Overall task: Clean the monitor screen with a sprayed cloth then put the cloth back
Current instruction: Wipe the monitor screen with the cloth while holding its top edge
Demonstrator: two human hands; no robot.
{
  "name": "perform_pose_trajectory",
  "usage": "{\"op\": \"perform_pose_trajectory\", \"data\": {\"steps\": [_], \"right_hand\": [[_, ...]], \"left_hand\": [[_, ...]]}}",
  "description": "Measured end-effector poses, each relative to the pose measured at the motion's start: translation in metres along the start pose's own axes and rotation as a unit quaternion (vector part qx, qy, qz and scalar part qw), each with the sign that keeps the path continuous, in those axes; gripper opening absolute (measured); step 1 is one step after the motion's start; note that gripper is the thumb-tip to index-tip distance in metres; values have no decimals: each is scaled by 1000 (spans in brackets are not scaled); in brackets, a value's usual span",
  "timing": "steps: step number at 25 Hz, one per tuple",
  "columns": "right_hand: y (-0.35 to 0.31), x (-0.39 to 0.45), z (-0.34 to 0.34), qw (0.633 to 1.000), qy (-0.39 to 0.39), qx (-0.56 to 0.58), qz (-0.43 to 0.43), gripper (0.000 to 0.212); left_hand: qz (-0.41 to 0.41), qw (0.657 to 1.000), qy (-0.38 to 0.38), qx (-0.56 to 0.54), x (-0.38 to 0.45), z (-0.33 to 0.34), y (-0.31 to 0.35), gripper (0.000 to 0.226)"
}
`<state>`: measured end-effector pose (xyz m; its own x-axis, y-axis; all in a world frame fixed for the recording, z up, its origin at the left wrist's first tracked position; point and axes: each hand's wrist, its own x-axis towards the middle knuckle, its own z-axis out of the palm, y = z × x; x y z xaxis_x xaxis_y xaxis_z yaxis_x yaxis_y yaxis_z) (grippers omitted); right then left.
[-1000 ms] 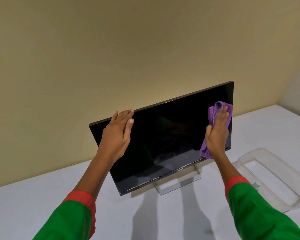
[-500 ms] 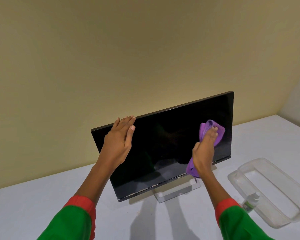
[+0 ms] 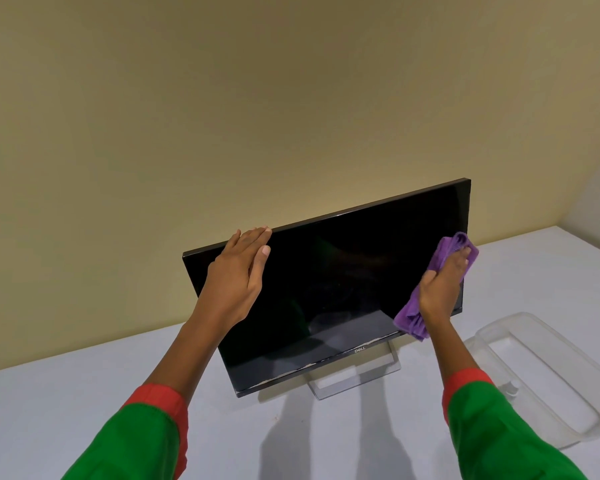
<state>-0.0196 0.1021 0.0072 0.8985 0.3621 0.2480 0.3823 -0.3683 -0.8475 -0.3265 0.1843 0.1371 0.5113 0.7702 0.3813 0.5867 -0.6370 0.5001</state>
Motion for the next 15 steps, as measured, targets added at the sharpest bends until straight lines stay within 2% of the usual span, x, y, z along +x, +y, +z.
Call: {"op": "perform_pose_trajectory", "data": {"steps": [2, 4, 6, 8, 10, 12, 15], "right_hand": [[13, -21, 7, 1000, -4, -15, 4, 65], [20, -51, 17, 997, -26, -47, -48, 72], [21, -84, 26, 978, -50, -120, -163, 82], [14, -104, 34, 935, -73, -186, -294, 91], [-2, -99, 35, 902, -74, -208, -371, 98], [-20, -78, 28, 898, -64, -200, -387, 100], [-30, -41, 15, 927, -37, -171, -333, 90]], "left_hand": [[0, 1000, 1, -1, 0, 0, 0, 39], [-2, 1000, 3, -2, 1, 1, 0, 39], [-4, 1000, 2, -4, 1, 1, 0, 39], [-5, 1000, 1, -3, 2, 0, 0, 39], [-4, 1000, 0, 0, 2, 0, 0, 39], [-2, 1000, -2, 4, 0, -1, 0, 39], [2, 1000, -7, 7, 0, -2, 1, 39]]}}
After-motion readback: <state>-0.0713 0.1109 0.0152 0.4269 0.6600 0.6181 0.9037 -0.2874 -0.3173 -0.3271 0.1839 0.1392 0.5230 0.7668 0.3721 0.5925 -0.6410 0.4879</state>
